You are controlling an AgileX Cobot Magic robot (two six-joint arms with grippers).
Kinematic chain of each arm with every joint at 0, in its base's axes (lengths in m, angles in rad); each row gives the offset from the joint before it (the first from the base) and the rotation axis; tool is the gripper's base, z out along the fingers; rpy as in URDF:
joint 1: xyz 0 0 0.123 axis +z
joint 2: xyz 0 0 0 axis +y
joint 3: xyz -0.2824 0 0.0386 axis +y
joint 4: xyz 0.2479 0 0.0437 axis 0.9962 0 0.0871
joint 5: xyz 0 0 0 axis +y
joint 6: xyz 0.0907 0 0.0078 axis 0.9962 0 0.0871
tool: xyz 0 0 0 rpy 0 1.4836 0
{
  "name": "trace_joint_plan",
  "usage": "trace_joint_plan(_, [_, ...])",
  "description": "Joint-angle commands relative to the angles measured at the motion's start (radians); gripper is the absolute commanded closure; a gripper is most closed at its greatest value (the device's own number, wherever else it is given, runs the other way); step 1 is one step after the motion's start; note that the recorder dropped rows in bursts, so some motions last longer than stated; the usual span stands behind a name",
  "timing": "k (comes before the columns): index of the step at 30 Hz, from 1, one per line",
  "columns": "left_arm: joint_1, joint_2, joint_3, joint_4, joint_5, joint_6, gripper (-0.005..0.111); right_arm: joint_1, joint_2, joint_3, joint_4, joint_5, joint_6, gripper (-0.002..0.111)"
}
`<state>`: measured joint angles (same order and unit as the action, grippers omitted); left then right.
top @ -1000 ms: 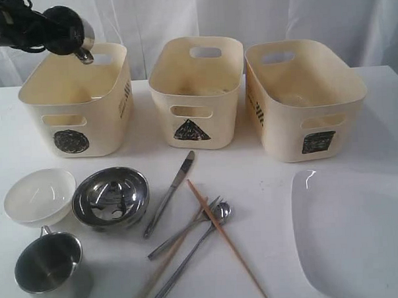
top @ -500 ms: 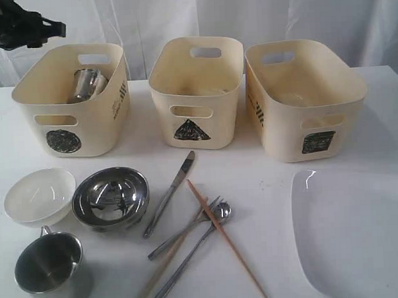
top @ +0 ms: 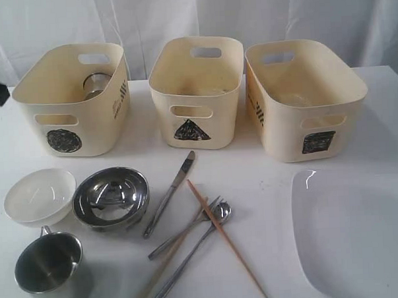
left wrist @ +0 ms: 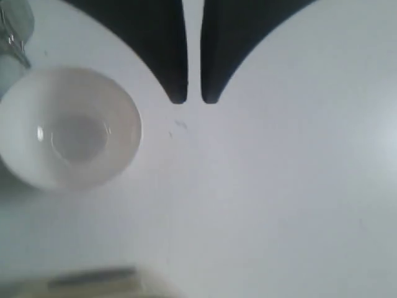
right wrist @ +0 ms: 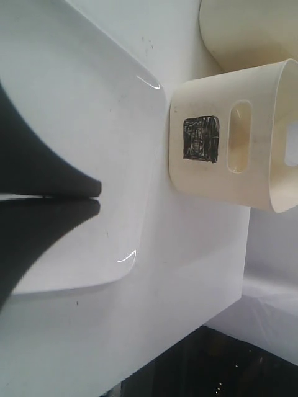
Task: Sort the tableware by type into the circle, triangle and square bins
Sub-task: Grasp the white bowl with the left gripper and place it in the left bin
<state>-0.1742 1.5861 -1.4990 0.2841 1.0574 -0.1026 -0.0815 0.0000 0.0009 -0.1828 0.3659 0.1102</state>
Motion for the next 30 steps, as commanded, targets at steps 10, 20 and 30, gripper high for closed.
trace_joint_plan(10, [0.002, -0.008, 0.403, -0.094, -0.354, -0.026, 0.053, -0.006, 0.0, -0.001, -0.005, -0.008, -0.001, 0.108])
trace_joint_plan(20, [0.004, 0.057, 0.55, -0.09, -0.629, -0.112, 0.044, -0.006, 0.0, -0.001, -0.005, -0.008, -0.001, 0.108])
trace_joint_plan(30, [0.022, 0.14, 0.562, -0.089, -0.735, -0.167, 0.071, -0.006, 0.0, -0.001, -0.005, -0.008, -0.001, 0.108])
